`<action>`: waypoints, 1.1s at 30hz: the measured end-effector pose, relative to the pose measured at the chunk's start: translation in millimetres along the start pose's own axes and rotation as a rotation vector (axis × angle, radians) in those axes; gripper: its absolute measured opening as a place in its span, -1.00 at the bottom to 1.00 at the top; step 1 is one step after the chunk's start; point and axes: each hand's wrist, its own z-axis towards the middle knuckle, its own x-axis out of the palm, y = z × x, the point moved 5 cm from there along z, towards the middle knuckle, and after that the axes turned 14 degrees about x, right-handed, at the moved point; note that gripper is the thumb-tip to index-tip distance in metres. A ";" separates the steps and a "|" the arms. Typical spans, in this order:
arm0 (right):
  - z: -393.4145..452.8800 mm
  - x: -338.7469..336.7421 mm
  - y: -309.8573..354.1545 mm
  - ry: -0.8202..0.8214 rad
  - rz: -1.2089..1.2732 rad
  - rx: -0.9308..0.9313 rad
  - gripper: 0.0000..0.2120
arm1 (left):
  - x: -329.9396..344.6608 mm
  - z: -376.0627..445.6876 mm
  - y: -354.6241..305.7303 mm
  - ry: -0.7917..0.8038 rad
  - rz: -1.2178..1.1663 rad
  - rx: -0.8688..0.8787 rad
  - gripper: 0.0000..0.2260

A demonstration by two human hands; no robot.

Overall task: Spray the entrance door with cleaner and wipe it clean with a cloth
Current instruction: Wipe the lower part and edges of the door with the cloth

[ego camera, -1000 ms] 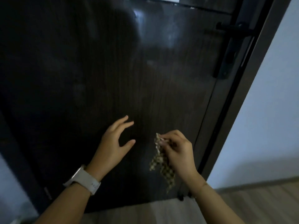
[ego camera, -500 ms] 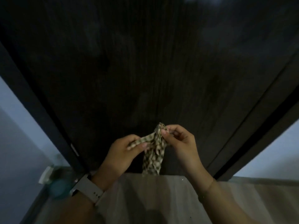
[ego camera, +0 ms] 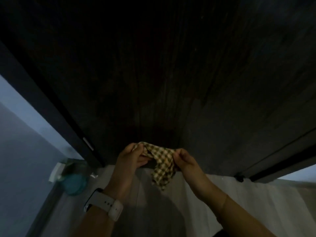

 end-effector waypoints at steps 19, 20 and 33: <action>-124.3 -39.0 55.2 0.239 -0.018 -0.151 -0.82 | -31.3 -78.9 -37.8 -0.047 0.131 0.163 -0.77; -130.5 -42.0 62.3 0.219 -0.043 -0.195 -0.84 | -22.1 -83.9 -41.4 0.002 0.194 0.211 -0.74; -125.8 -66.5 75.2 0.103 -0.250 -0.438 -0.81 | 65.4 -117.2 -17.4 0.279 -0.114 0.190 -0.69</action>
